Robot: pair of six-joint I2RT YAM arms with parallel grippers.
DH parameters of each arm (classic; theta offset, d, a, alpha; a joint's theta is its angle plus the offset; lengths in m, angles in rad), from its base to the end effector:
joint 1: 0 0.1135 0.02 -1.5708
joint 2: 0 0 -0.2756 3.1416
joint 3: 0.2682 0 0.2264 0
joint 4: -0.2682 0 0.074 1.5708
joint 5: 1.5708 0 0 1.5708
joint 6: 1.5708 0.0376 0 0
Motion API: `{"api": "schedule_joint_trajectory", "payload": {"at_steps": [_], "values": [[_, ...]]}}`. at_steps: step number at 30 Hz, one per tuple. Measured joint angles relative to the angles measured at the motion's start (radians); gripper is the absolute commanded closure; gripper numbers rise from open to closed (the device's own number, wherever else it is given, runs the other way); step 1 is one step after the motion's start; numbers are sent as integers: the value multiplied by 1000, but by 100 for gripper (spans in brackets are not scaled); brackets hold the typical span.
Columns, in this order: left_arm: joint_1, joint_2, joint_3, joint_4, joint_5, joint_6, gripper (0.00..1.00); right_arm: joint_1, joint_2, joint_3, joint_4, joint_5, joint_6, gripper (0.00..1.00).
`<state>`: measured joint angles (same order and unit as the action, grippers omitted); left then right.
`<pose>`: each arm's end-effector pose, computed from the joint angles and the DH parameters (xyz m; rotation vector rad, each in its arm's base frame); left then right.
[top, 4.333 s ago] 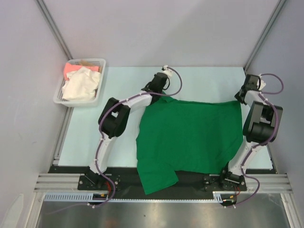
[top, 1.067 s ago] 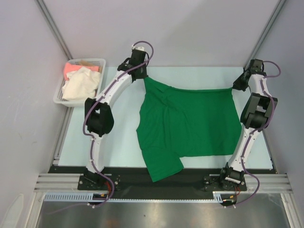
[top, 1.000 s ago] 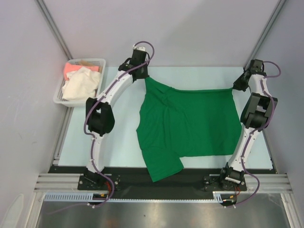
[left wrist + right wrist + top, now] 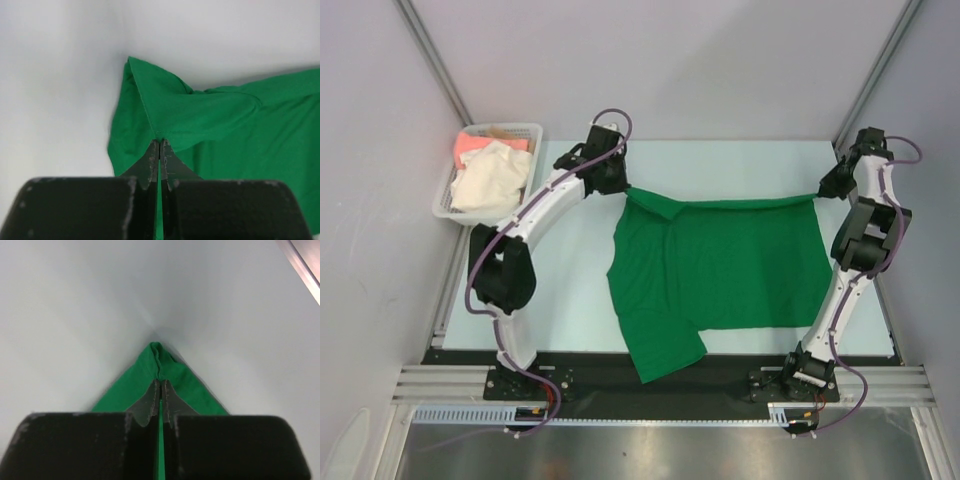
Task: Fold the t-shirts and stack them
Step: Fold the tshirt
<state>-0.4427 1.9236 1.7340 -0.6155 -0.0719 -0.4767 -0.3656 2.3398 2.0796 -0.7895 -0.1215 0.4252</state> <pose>0.3790 -0.1767 0.3095 -0.0756 2.4010 -0.3518 0.4625 -0.1722 0.2168 0.9695 2.4331 0.1800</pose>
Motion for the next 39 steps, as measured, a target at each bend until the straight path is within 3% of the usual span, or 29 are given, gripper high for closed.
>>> {"api": "schedule_joint_trajectory", "payload": {"at_steps": [15,24,39], "values": [[-39,-186,-320,-50,95,-75,100,-70,-269,-313,-71,-14,-19,100],[-55,-336,-455,-47,154,-116,100,-75,-286,-391,-73,20,-34,100],[-83,-338,-543,-18,207,-152,100,-75,-287,-432,-72,62,-40,99]]}}
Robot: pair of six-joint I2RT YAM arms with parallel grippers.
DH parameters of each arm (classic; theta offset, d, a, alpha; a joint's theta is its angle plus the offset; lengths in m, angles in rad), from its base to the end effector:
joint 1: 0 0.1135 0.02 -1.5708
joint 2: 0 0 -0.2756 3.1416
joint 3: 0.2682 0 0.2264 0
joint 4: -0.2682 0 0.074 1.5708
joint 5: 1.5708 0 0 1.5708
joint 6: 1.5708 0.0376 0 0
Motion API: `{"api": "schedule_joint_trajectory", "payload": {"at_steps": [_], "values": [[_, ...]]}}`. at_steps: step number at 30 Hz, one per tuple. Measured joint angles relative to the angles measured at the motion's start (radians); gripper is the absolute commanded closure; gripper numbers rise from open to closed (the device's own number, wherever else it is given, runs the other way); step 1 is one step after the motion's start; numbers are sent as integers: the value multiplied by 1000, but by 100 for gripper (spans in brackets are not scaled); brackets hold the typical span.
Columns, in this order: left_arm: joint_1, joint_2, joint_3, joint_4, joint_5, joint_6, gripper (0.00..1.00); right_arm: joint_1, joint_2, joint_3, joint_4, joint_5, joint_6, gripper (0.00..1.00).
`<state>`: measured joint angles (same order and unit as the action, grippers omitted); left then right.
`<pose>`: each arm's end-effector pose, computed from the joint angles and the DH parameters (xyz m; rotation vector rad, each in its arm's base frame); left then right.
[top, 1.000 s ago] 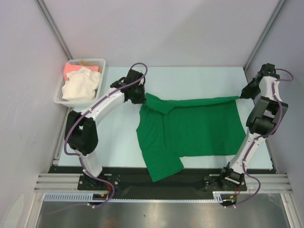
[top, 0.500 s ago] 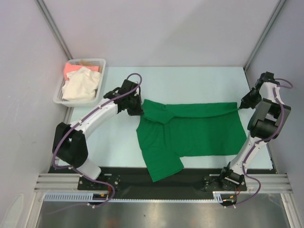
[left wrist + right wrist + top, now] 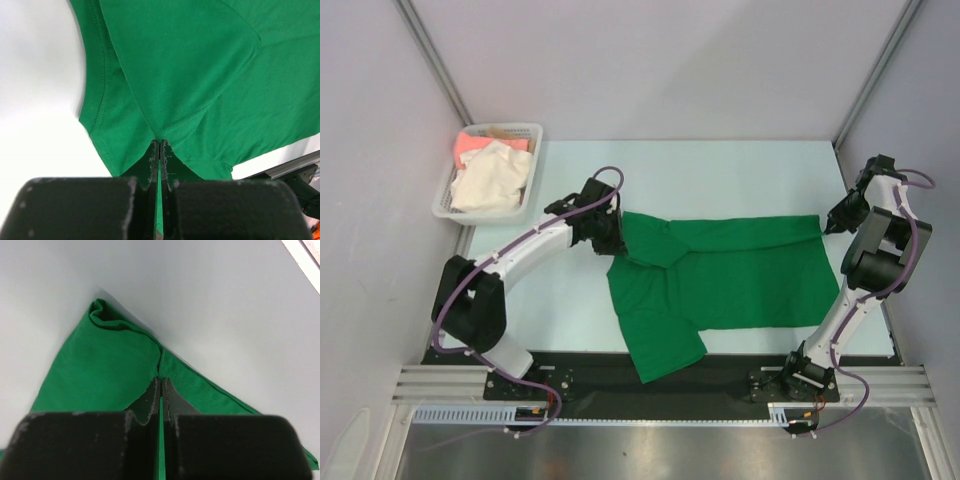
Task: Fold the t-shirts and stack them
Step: Fold the tshirt
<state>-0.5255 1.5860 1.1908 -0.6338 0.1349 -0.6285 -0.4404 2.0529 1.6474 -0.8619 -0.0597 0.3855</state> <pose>0.2623 -0.1579 0.2651 -0.0885 2.7033 -0.5628 0.3676 -0.1708 0.2203 1.1262 2.6027 0.0727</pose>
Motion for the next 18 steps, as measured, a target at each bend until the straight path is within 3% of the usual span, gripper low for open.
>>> {"api": "schedule_joint_trajectory", "payload": {"at_steps": [11,13,14,15,17,18], "values": [[0,13,-1,7,0,0,100,0,0,-3,1,10,-3,98],[0,15,-1,7,-1,0,100,0,0,-5,1,10,-3,92],[0,17,-1,6,-1,0,82,0,0,-5,1,10,-5,79],[0,18,-1,6,0,4,67,0,0,-7,2,10,-7,54],[0,17,-9,13,1,17,35,-1,0,-10,3,11,-16,36],[-1,14,-19,19,0,24,30,-1,-1,-11,5,14,-19,23]]}}
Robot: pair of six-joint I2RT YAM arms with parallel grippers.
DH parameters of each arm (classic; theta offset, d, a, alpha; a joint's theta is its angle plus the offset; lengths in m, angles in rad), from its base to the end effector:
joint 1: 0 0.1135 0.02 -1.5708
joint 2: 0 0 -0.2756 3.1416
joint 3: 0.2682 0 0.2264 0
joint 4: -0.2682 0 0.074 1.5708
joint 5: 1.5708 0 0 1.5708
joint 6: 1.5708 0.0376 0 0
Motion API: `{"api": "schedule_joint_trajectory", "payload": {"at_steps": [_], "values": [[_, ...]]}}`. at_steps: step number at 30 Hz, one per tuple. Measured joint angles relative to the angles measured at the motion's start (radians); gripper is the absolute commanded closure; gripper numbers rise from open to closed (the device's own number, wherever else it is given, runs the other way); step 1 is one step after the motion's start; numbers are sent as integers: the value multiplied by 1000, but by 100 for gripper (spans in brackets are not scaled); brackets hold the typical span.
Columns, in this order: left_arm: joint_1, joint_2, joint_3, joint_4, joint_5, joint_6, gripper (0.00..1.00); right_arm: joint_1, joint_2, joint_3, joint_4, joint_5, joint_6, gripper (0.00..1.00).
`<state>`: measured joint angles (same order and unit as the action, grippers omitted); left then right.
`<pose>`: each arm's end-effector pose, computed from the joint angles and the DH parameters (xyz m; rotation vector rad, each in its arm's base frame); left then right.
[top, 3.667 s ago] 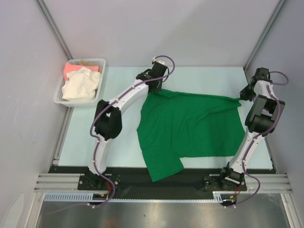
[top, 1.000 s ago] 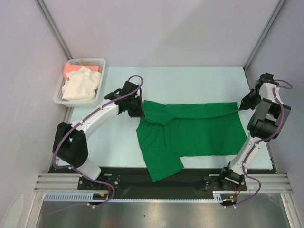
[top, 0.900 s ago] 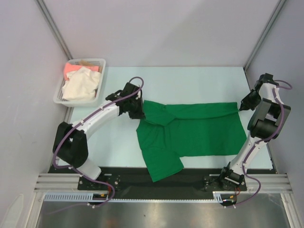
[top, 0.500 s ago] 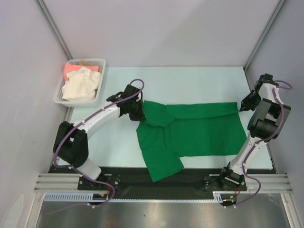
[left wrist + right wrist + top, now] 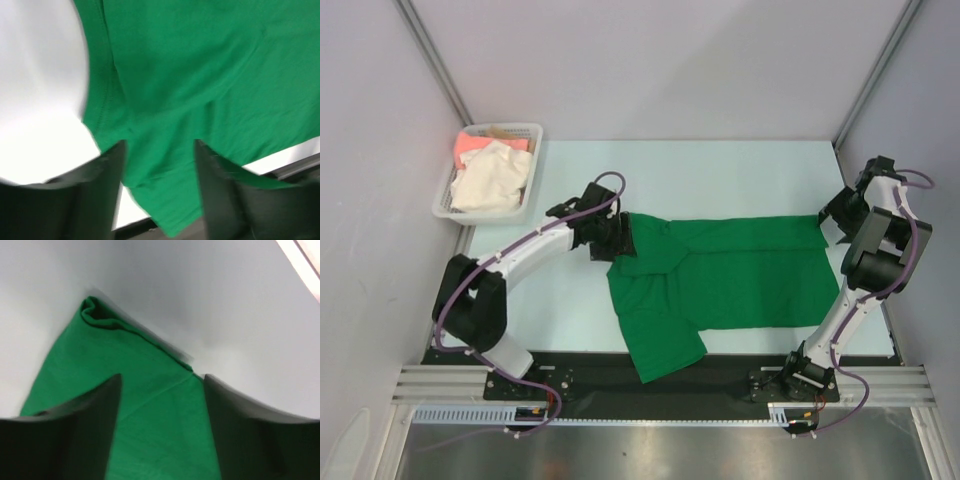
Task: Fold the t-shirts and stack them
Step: Fold the tshirt
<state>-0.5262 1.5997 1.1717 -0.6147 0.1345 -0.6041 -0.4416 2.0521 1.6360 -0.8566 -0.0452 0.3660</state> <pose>0.2634 -0.1588 0.2569 -0.0563 2.7139 -0.5473 0.3662 -0.1712 0.2178 1.1077 2.6169 0.0480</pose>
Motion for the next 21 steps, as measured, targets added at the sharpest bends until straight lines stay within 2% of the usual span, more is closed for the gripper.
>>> {"api": "schedule_joint_trajectory", "payload": {"at_steps": [3,5,6,7,11,12,13,14,15,17,18,19,21], "values": [[-2,-40,-48,4,-21,22,24,-1,-14,-3,27,6,-17,9],[-2,-72,-55,1,-45,43,20,5,-32,4,61,7,-40,8],[-1,-88,-55,12,-55,58,6,8,-35,26,66,11,-55,7],[5,-100,-51,25,-63,80,2,11,-32,57,70,13,-69,7],[44,-48,53,63,-75,145,11,37,16,209,109,11,-126,9],[59,-3,101,75,-77,162,16,44,29,235,122,8,-137,14],[73,45,151,90,-79,177,29,49,40,252,132,0,-148,18],[83,86,191,101,-81,187,35,54,51,264,138,-8,-155,22],[93,139,237,108,-81,203,40,59,66,274,142,-18,-160,34],[111,235,310,117,-81,229,48,64,100,283,148,-34,-164,44],[117,277,337,117,-80,238,48,65,119,288,145,-43,-161,50],[119,316,362,108,-81,249,48,64,140,297,140,-48,-163,50],[121,372,396,97,-85,266,37,64,177,315,132,-51,-161,44]]}}
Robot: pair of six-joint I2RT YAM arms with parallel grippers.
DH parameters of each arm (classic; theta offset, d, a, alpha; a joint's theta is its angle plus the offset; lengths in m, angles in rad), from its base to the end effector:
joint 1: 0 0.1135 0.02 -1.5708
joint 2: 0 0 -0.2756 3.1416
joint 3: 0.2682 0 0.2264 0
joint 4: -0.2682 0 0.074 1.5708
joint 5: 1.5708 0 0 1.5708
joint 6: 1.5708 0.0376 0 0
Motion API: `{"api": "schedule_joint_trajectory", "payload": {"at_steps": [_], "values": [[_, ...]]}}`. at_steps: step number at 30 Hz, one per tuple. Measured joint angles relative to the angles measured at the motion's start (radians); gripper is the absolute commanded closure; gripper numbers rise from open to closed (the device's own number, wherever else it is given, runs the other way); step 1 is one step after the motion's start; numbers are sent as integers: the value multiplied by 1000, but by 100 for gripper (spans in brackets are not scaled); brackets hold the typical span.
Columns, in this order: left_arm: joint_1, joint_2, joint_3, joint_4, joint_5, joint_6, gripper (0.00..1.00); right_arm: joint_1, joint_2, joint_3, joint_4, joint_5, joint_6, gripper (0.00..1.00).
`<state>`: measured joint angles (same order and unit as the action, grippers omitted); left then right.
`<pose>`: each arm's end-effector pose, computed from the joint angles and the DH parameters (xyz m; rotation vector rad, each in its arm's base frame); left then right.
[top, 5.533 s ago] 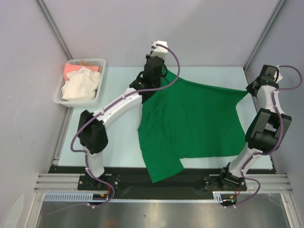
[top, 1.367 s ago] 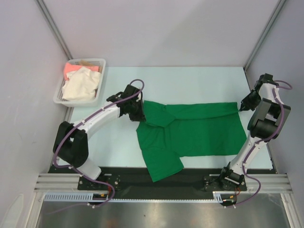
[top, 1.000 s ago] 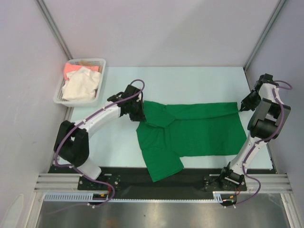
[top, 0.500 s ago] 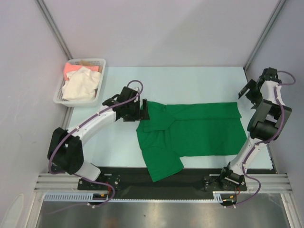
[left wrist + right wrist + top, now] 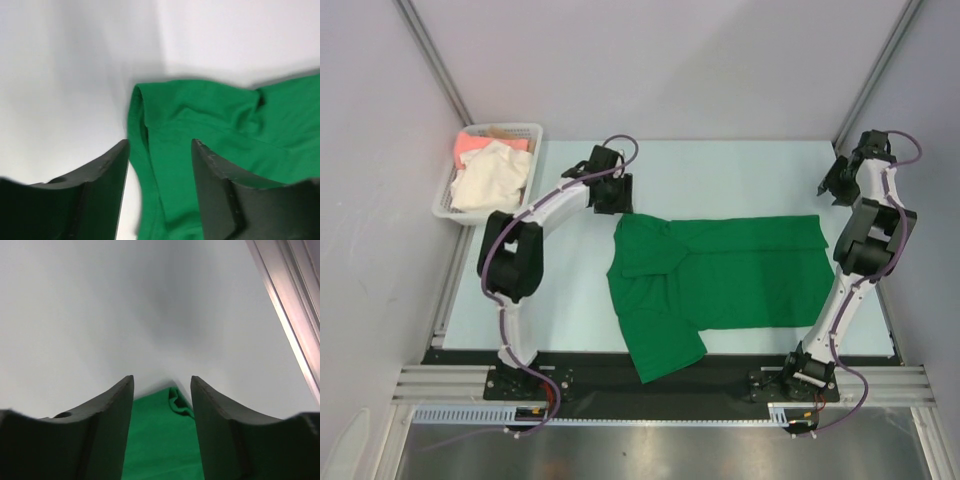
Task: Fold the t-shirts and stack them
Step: Fold the tshirt
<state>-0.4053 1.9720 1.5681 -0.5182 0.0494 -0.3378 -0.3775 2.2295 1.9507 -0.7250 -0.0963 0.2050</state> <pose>0.3846 -0.1671 0.2477 0.1064 2.5278 -0.3671 0.4428 -0.1717 0.2351 0.7029 2.4704 0.0588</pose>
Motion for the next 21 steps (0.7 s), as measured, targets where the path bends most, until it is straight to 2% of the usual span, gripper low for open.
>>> {"api": "schedule_joint_trajectory", "payload": {"at_steps": [2,5,9,15,16,21], "values": [[0,40,20,-17,-1,13,32,-1,26,10,-11,-1,-8,41],[3,75,49,-40,-1,18,35,-5,37,11,-28,-3,-24,39],[15,112,82,-54,18,14,37,-11,37,11,-33,-13,-45,43],[39,138,82,-55,67,-2,49,-31,37,-2,-39,-47,-53,49],[41,142,82,-54,76,-5,50,-32,37,-14,-38,-50,-53,52],[42,153,82,-53,102,-18,49,-37,37,-93,-32,-60,-57,53]]}}
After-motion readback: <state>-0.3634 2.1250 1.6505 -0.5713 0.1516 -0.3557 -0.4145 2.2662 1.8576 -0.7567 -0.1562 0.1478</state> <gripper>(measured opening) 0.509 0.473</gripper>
